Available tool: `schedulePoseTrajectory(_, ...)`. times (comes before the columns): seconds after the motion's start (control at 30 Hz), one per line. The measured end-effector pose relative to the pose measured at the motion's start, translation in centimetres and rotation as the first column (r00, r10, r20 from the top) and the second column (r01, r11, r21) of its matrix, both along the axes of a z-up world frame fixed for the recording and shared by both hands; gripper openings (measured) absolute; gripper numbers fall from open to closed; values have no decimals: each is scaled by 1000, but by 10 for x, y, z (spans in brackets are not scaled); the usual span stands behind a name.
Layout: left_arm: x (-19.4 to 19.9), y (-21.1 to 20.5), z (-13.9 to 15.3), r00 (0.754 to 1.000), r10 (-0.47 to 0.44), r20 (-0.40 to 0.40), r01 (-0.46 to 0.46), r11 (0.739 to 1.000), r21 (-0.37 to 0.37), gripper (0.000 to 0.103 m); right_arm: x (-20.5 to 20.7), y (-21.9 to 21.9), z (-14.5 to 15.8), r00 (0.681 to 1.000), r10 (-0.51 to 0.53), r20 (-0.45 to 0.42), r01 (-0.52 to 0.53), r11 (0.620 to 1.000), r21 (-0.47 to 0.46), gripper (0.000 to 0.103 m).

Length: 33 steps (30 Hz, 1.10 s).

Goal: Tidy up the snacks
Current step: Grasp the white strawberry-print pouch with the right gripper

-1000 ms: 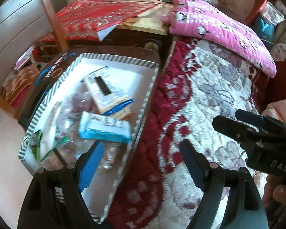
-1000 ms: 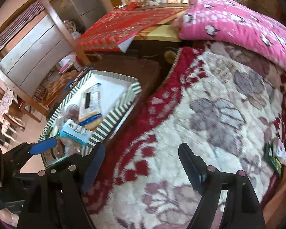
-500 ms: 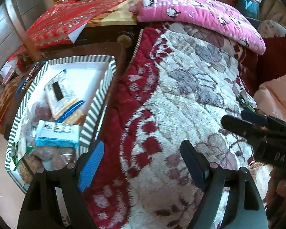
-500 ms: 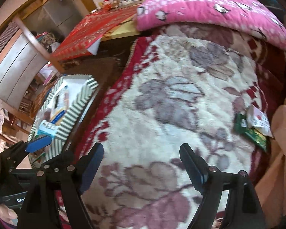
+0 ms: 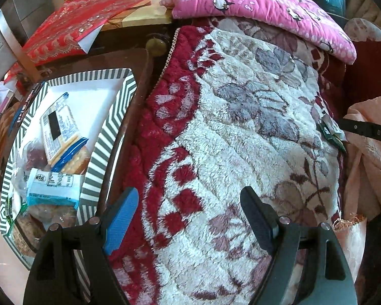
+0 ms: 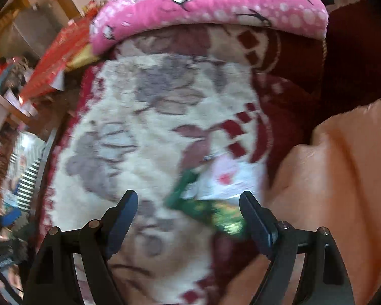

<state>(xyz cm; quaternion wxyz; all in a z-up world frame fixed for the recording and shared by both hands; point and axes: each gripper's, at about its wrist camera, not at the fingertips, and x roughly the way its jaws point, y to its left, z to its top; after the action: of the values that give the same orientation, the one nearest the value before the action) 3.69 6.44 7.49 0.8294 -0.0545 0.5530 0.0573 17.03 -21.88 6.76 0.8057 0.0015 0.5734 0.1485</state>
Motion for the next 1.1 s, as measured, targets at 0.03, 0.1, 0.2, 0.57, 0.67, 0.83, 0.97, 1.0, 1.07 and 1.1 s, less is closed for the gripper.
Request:
schedulePoseTrajectory(0.03,2,-1,-1,1000,0,-1,0,1000,1,82,3,-3,-3,1000,9,-19,-9,1000,-14,86)
schedulePoseTrajectory(0.1,5,-4,-3,1000,-4,-7,4,1000,-3,82,6,-11,-10,998,20,-65,-22,999,-24,86)
schedulePoseTrajectory(0.2,10,-11,-9,1000,-20,-23,20,1000,-6,82,8,-19,-11,999,2,-40,-2,1000,-7,86)
schedulePoseTrajectory(0.57,19,-11,-13,999,-15,-37,15,1000,7,82,28,-9,-30,982,164,-88,-177,971,-162,86)
schedulePoseTrajectory(0.67,20,-13,-15,999,-19,-43,20,1000,14,82,44,-10,-41,986,138,-97,-154,972,-178,86)
schedulePoseTrajectory(0.83,23,-21,-16,998,-39,-53,41,999,19,82,70,-9,-47,992,100,-78,-112,979,-170,86)
schedulePoseTrajectory(0.97,27,-30,-15,997,-54,-49,54,999,5,82,71,-9,-40,978,174,-110,-187,976,-114,86)
schedulePoseTrajectory(1.0,28,-31,-16,997,-55,-51,55,998,1,82,70,-10,-41,975,197,-104,-210,969,-133,86)
schedulePoseTrajectory(1.07,28,-37,-17,996,-64,-56,65,998,2,82,71,-10,-44,972,212,-105,-225,964,-142,87)
schedulePoseTrajectory(1.1,28,-39,-17,996,-70,-57,71,997,5,82,73,-11,-48,969,221,-109,-235,962,-139,87)
